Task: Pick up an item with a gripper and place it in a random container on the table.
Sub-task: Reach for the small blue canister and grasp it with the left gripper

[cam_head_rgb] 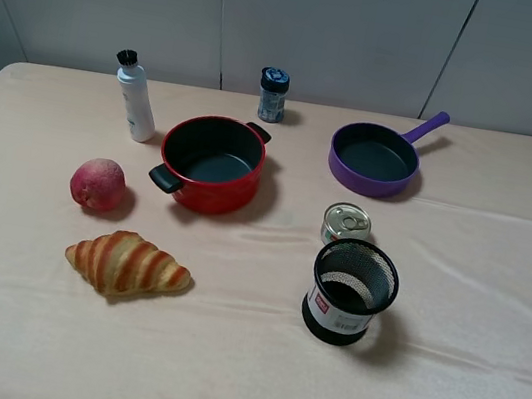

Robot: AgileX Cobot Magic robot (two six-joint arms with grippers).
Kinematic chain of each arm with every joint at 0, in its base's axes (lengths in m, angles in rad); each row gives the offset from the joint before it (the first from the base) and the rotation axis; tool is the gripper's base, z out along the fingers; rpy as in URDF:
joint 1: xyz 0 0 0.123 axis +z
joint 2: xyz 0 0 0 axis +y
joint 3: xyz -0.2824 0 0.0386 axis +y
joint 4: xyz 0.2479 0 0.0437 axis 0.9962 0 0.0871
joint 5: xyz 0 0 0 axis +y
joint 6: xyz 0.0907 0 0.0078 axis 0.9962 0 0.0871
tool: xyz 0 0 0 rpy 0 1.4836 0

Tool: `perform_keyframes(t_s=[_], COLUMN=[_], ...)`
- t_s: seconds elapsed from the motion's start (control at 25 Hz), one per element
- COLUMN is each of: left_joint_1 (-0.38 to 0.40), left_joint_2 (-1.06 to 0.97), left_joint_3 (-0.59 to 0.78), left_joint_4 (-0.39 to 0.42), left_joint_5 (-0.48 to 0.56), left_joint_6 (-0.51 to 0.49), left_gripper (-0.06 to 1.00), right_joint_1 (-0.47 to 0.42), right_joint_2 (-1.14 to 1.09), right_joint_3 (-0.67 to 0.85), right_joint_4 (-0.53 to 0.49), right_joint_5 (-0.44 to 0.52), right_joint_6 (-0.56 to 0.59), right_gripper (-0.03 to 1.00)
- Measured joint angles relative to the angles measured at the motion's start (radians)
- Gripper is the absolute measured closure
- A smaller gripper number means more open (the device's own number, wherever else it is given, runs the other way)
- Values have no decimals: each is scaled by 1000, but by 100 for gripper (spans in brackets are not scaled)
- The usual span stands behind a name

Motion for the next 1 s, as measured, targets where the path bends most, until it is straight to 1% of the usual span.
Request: perform_keyframes(t_s=[1.0], left_joint_1=[0], left_joint_2=[0], left_joint_3=[0], left_joint_4=[0], left_joint_5=[0], left_joint_6=[0], left_gripper=[-5], right_joint_1=[0], right_joint_2=[0], right_joint_3=[0], right_joint_4=[0], right_joint_5=[0], right_joint_6=[0], right_gripper=[27])
